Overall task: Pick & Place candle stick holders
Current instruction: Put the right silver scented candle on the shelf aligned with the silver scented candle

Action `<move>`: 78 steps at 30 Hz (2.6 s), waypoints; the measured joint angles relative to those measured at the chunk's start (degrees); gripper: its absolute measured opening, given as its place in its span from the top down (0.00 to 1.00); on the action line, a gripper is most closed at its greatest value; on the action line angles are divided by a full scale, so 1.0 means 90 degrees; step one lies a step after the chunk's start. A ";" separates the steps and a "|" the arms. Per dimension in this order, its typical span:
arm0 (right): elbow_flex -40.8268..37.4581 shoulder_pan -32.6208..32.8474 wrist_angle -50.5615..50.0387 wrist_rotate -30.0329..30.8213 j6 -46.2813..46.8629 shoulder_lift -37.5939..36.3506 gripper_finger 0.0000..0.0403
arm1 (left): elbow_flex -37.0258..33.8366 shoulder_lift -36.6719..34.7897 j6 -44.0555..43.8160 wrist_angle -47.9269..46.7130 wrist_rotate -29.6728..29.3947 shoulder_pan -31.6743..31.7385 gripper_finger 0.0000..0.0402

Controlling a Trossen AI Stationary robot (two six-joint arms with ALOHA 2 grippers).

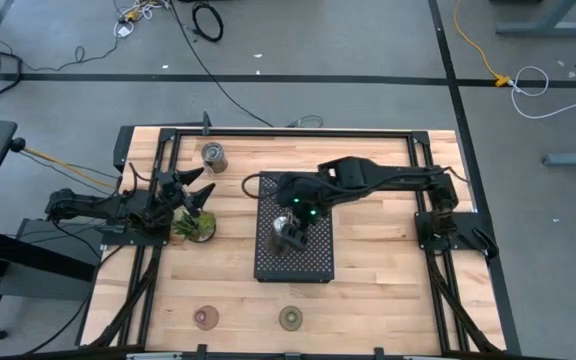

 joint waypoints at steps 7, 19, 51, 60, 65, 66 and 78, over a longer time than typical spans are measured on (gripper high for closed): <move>0.0000 -0.0196 0.0139 0.0390 -0.0020 0.0250 0.19 | 0.0000 0.0000 0.0001 0.0002 0.0000 0.0000 0.01; 0.0000 -0.0321 0.0013 0.0389 -0.0278 0.0288 0.19 | 0.0000 0.0000 0.0010 0.0002 0.0000 0.0000 0.01; 0.0002 -0.0343 -0.0101 0.0531 -0.0649 0.0393 0.08 | 0.0000 0.0000 0.0012 -0.0001 -0.0002 0.0000 0.01; 0.0002 -0.0343 -0.0096 0.0416 -0.0633 0.0393 0.08 | 0.0000 0.0000 0.0012 -0.0001 -0.0002 0.0000 0.01; 0.0002 -0.0343 -0.0085 0.0396 -0.0595 0.0391 0.07 | 0.0000 0.0000 0.0012 -0.0001 -0.0002 0.0000 0.01; 0.0002 -0.0343 -0.0096 0.0288 -0.0598 0.0391 0.07 | 0.0000 0.0000 0.0012 -0.0001 -0.0002 0.0000 0.01; 0.0011 -0.0365 0.0097 -0.0526 -0.1025 0.0370 0.05 | 0.0000 0.0000 0.0012 -0.0001 -0.0002 0.0000 0.01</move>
